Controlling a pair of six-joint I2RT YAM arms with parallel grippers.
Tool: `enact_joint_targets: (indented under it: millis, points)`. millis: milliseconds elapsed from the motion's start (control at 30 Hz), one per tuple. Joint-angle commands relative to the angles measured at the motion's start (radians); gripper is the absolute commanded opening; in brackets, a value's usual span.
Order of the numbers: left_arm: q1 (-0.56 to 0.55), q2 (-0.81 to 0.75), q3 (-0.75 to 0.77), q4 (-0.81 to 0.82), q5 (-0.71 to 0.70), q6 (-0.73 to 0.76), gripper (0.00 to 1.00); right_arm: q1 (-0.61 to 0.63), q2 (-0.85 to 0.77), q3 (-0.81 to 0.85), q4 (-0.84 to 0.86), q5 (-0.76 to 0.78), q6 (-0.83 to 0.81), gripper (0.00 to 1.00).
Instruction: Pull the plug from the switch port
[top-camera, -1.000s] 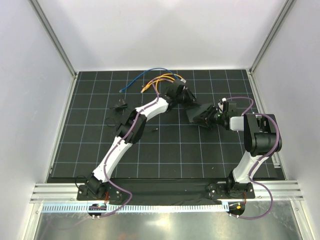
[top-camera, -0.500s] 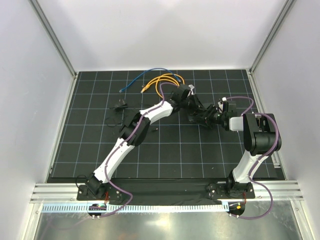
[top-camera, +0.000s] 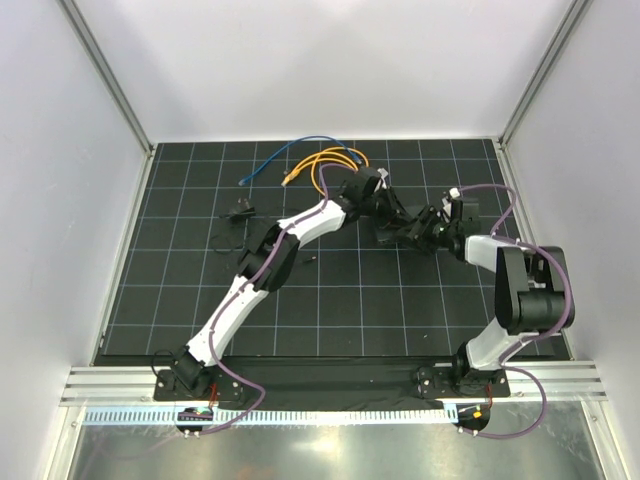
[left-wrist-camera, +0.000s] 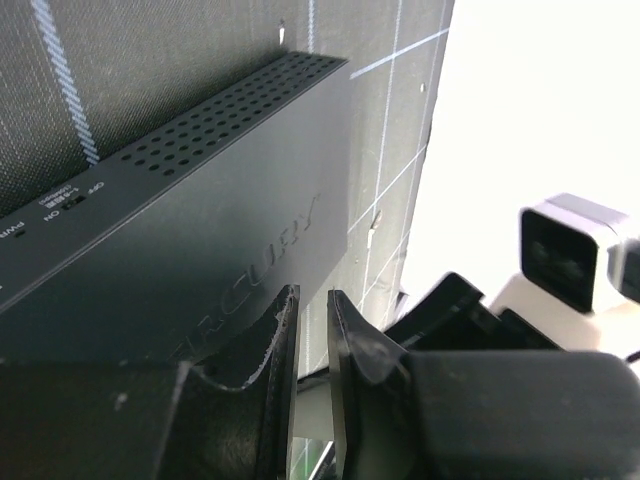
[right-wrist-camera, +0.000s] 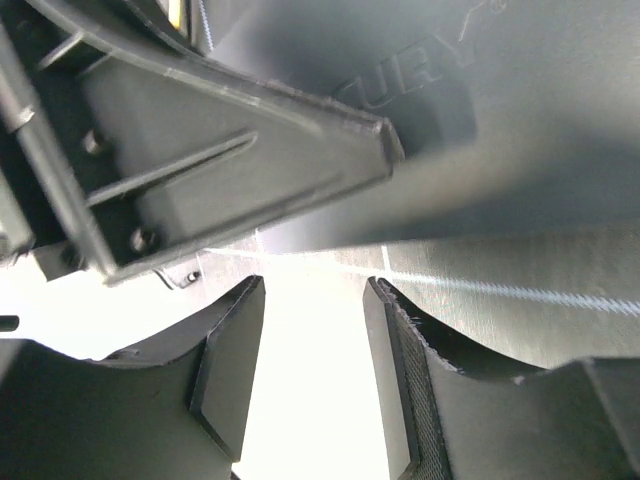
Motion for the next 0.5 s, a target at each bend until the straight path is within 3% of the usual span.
enact_joint_targets:
  millis: [0, 300, 467]
  points:
    - [0.019, -0.092, 0.066, -0.015, 0.031, 0.005, 0.21, 0.002, -0.08, 0.01, -0.092, 0.062, -0.089, 0.53]
    - [0.041, -0.248, -0.028, -0.07, 0.046, 0.09, 0.22, 0.004, -0.175, 0.005, -0.258, 0.148, -0.184, 0.54]
    - [0.059, -0.474, -0.265, -0.228, -0.148, 0.352, 0.23, 0.011, -0.244, 0.018, -0.379, 0.269, -0.255, 0.54]
